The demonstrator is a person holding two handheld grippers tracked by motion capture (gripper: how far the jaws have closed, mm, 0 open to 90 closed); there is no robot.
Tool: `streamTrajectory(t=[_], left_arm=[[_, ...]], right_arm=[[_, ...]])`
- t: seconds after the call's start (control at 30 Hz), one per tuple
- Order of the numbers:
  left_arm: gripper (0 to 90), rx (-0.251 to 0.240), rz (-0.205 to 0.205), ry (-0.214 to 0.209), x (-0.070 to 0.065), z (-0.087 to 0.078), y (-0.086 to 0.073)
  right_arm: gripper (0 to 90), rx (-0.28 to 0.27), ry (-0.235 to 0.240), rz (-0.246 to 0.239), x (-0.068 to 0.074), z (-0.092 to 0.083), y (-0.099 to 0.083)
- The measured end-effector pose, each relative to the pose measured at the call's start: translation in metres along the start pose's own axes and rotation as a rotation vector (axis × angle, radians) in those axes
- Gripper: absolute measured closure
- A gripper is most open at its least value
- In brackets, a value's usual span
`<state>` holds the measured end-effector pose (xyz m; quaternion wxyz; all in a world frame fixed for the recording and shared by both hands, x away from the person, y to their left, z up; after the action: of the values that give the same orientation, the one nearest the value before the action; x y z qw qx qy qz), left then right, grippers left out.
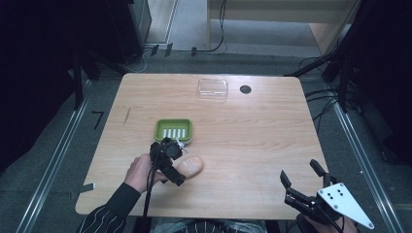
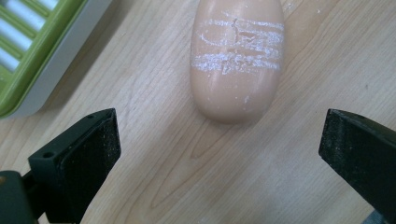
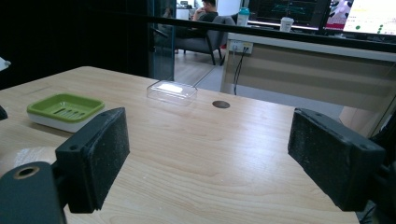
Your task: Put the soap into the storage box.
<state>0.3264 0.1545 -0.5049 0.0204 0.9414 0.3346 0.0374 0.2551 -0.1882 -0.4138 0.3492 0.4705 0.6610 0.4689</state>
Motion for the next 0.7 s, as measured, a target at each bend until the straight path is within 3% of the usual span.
streamTrajectory(t=[0.7], left_arm=[[0.0, 0.036, 0.045, -0.022, -0.008, 0.013, 0.027]], right_arm=[[13.2, -0.002, 0.001, 0.002, 0.0, 0.0, 0.0]])
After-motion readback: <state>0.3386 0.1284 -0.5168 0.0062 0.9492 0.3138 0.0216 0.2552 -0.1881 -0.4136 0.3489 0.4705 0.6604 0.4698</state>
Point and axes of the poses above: each handheld gripper's, and its own axes: z roughly forward along the jaws, y roughly out of its top, x roughly to its left, the point moved 9 cm from there along z, roughly forward along the jaws, and after that the axes turned 10 degrees about x, right-handed, at the moved point
